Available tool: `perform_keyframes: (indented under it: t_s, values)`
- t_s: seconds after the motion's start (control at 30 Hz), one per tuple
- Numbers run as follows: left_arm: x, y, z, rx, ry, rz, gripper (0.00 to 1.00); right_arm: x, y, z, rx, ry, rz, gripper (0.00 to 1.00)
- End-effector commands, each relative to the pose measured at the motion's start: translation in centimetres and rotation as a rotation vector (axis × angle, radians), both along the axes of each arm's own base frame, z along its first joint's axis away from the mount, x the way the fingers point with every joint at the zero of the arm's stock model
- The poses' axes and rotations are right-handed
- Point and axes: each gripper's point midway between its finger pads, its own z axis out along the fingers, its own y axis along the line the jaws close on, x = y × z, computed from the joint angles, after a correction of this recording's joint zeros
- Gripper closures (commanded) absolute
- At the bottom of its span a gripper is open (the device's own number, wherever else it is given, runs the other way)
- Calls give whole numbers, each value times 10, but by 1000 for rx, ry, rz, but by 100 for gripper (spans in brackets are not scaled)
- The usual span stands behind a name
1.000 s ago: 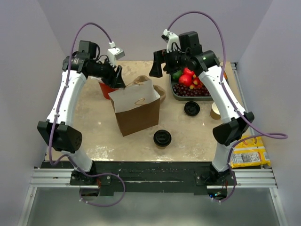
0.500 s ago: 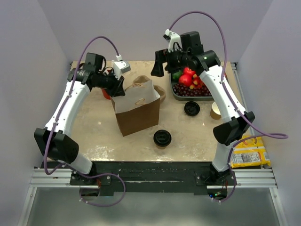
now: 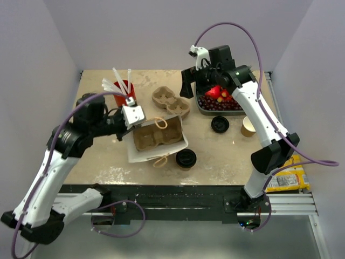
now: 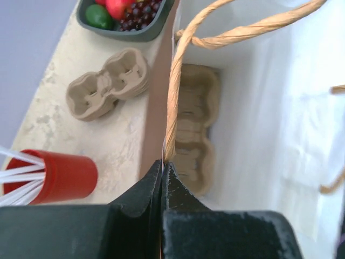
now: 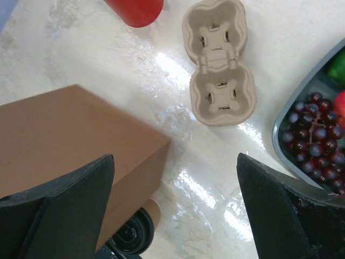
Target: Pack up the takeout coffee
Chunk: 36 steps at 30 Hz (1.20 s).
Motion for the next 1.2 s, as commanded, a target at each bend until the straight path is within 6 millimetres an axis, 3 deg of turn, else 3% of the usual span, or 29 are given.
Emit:
perform_keyframes:
  t_s: [0.0, 0.03, 0.3, 0.53, 0.67, 0.73, 0.93, 1.17]
  values:
    - [8, 24, -30, 138, -104, 61, 100, 5, -13, 16, -32, -94, -36, 1]
    - [5, 27, -20, 117, -159, 70, 100, 7, -13, 17, -31, -99, -39, 1]
    - [1, 34, -7, 93, -212, 101, 100, 14, -10, 17, -29, -104, -42, 1]
    - [1, 46, 18, 86, -326, 149, 100, 9, -17, -9, -117, -86, 14, 1]
    - [-4, 52, -16, 170, -327, 100, 100, 12, -14, -29, -134, -48, 22, 1]
    - [-11, 54, -33, 196, -306, 71, 100, 15, -12, -27, -125, -54, 21, 1]
    - [-18, 47, -54, 189, -244, 29, 100, 25, -9, -30, -134, -60, 18, 1]
    - [-14, 42, -59, 172, -226, 28, 100, 34, -4, -34, -138, -61, 38, 1]
